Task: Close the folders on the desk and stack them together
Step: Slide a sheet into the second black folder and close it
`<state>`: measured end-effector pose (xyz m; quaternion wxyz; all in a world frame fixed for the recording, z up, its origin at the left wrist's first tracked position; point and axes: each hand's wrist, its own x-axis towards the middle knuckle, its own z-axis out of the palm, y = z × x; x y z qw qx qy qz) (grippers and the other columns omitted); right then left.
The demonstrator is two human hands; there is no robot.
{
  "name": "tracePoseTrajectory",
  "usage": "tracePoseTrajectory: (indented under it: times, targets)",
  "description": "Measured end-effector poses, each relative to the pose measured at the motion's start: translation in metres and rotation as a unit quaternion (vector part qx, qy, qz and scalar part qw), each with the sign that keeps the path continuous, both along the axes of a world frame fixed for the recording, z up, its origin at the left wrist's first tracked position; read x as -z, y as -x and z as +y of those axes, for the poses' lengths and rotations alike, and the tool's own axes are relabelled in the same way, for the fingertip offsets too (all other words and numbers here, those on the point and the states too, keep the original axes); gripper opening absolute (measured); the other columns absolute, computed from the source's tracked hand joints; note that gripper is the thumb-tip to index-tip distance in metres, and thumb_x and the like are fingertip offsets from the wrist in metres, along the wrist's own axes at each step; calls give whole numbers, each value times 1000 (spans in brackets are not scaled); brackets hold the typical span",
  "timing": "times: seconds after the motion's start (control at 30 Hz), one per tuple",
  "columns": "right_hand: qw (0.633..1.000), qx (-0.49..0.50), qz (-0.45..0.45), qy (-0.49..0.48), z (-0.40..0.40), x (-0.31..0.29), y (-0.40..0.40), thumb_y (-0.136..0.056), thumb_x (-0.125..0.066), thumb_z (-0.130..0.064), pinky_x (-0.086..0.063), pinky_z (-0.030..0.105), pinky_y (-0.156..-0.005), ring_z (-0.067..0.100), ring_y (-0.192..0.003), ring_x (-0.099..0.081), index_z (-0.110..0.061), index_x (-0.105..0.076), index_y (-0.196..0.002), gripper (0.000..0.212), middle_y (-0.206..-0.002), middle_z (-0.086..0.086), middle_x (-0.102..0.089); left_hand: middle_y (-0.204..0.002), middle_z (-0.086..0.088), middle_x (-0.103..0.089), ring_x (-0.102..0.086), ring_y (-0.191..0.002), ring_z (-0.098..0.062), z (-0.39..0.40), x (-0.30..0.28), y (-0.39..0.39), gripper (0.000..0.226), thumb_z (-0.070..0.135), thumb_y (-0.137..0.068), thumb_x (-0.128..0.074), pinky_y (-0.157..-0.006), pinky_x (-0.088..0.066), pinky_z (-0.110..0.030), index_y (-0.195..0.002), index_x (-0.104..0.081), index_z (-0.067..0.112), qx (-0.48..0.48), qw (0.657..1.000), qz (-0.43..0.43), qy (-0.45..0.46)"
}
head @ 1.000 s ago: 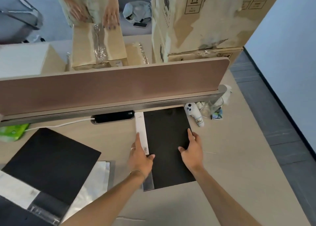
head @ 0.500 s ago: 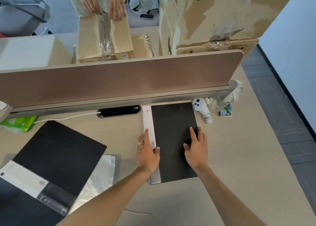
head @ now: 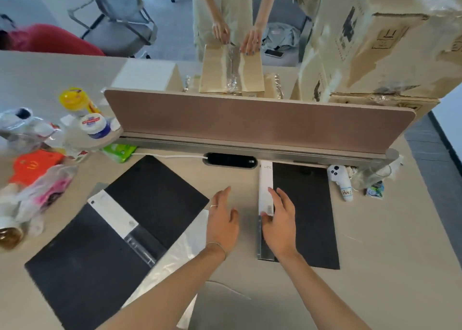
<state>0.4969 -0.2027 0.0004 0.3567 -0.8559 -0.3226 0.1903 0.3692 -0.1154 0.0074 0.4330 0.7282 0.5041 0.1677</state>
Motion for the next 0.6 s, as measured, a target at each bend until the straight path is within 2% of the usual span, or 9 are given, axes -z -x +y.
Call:
tracePoseTrajectory:
  times: [0.1, 0.13, 0.17, 0.23, 0.3, 0.33, 0.4, 0.5, 0.6]
  targets:
    - [998, -54, -5, -25, 23, -10, 36, -87, -69, -8, -35, 34, -116, 19, -143, -32, -29, -39, -147, 71, -153, -3, -37, -151, 10, -35, -52, -121, -7, 11, -5, 45, 55, 15, -99, -52, -89, -39, 2, -148, -37, 35, -52, 998, -19, 9]
    - [997, -70, -9, -26, 32, -11, 49, -87, -70, -8, -33, 31, -116, 19, -142, -33, -28, -39, -148, 71, -152, -2, -39, -150, 10, -37, -53, -122, -7, 15, -6, 60, 52, 17, -100, -52, -90, -35, 5, -147, -38, 35, -69, 997, -20, 8]
    - [996, -83, -11, -29, 40, -13, 61, -87, -71, -9, -33, 32, -116, 19, -141, -34, -29, -39, -148, 72, -151, -3, -40, -150, 10, -37, -53, -124, -9, 20, -7, 76, 50, 20, -101, -52, -97, -35, 2, -147, -38, 35, -86, 996, -22, 6]
    - [995, -98, -7, -30, 55, -15, 87, -87, -72, -13, -37, 37, -116, 19, -139, -38, -31, -38, -147, 71, -150, -3, -42, -152, 8, -36, -51, -131, -14, 30, -9, 110, 49, 23, -102, -52, -109, -41, -19, -147, -39, 36, -108, 994, -22, 6]
    - [993, -117, 4, -25, 67, -18, 113, -88, -71, -13, -35, 30, -113, 18, -139, -38, -29, -39, -148, 69, -150, -2, -43, -155, 7, -34, -48, -136, -17, 43, -10, 145, 50, 22, -101, -53, -110, -44, -31, -147, -39, 36, -128, 992, -11, 7]
    - [992, -126, 10, -21, 72, -19, 127, -89, -70, -13, -34, 27, -111, 18, -139, -38, -28, -40, -148, 68, -150, -2, -44, -157, 7, -32, -46, -138, -18, 50, -10, 163, 51, 22, -101, -53, -111, -44, -34, -148, -39, 36, -137, 991, 0, 6]
    - [990, -139, 11, -13, 81, -20, 152, -88, -70, -12, -35, 30, -111, 20, -137, -40, -27, -42, -147, 67, -148, -1, -48, -159, 8, -32, -48, -136, -17, 66, -8, 197, 51, 22, -101, -53, -113, -44, -35, -148, -39, 35, -155, 988, 17, -2]
    - [988, -151, 24, 25, 87, -9, 187, -87, -72, -13, -43, 37, -109, 22, -135, -45, -29, -43, -146, 67, -144, 0, -52, -158, 5, -35, -55, -124, -13, 89, 2, 243, 50, 22, -101, -53, -108, -41, -26, -148, -40, 32, -177, 983, 37, -3]
    - [987, -137, 51, 69, 87, 5, 219, -89, -71, -15, -43, 33, -106, 20, -134, -47, -31, -43, -145, 65, -142, -3, -54, -162, 4, -30, -54, -132, -23, 113, 15, 282, 51, 25, -101, -53, -112, -44, -37, -149, -38, 33, -173, 982, 76, 6]
